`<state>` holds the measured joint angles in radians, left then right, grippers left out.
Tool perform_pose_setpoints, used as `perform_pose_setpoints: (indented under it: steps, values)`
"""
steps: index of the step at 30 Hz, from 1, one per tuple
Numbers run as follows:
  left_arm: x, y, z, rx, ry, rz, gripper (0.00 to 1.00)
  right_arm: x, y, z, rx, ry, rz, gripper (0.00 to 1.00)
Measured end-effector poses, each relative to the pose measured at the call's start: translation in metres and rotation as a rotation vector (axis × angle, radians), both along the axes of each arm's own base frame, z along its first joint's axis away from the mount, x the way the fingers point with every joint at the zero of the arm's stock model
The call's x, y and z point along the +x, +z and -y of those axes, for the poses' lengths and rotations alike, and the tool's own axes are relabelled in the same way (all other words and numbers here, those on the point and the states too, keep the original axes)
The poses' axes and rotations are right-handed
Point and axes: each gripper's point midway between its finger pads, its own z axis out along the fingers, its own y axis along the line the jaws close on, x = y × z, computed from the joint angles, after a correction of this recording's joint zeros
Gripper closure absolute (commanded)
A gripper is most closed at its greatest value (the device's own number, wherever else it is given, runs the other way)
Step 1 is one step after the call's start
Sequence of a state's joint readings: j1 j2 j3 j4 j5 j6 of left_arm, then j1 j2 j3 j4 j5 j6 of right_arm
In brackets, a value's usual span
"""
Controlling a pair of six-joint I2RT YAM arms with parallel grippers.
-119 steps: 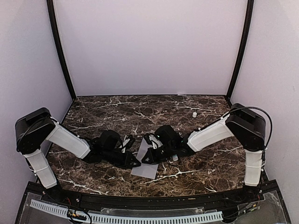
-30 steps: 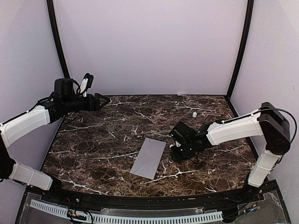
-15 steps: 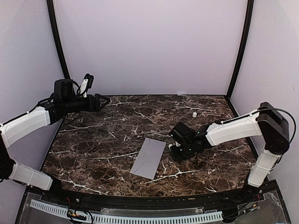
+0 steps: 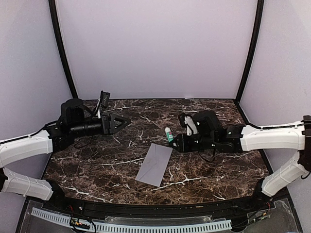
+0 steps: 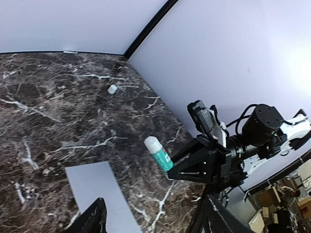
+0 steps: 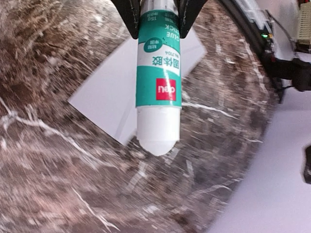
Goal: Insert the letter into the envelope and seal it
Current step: Pick up the solid glue from the center of the board.
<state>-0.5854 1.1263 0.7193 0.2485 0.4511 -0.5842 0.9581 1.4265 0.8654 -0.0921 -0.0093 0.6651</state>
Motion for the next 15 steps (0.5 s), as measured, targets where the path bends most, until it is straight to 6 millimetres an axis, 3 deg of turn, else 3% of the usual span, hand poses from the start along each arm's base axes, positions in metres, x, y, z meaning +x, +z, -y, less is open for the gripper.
perform_pose_setpoints:
  steps: [4, 7, 11, 15]
  values:
    - [-0.042, 0.035, 0.024, -0.146, -0.100, 0.055, 0.31, -0.013, 0.088, -0.028, 0.290, 0.132, 0.132, 0.85]
    - [-0.067, 0.061, 0.043, -0.229, -0.184, 0.100, 0.29, -0.029, 0.136, -0.042, 0.458, 0.244, 0.210, 0.85]
    - [-0.099, 0.084, 0.079, -0.276, -0.334, 0.144, 0.28, -0.054, 0.172, -0.056, 0.602, 0.398, 0.266, 0.85]
    - [-0.110, 0.093, 0.100, -0.290, -0.396, 0.177, 0.28, -0.077, 0.191, -0.063, 0.690, 0.513, 0.297, 0.85]
